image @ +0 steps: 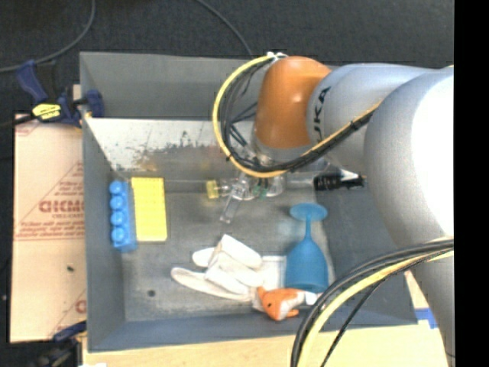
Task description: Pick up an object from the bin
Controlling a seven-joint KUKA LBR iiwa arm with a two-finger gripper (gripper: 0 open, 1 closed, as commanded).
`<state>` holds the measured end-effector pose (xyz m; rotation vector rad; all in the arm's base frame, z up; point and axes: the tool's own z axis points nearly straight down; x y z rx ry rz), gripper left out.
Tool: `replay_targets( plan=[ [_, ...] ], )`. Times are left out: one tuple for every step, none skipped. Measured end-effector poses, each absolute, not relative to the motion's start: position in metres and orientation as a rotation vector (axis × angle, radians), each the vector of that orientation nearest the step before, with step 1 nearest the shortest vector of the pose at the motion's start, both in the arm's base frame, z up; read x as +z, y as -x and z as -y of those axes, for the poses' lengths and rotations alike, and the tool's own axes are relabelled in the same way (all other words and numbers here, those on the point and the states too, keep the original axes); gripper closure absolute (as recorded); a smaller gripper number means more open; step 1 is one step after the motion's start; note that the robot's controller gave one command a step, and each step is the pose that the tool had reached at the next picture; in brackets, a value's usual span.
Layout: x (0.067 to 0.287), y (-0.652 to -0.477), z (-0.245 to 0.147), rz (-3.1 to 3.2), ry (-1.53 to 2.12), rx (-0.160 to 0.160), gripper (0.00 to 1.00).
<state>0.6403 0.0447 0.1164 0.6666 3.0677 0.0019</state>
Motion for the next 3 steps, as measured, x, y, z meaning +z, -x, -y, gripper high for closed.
replay_targets(
  plan=[
    [0.078, -0.644, -0.053, -3.073, -0.497, 0.009, 0.0],
    [0.076, -0.641, -0.038, -3.001, -0.866, 0.013, 1.0],
    [0.076, -0.641, -0.038, -3.001, -0.865, 0.013, 1.0]
  ],
)
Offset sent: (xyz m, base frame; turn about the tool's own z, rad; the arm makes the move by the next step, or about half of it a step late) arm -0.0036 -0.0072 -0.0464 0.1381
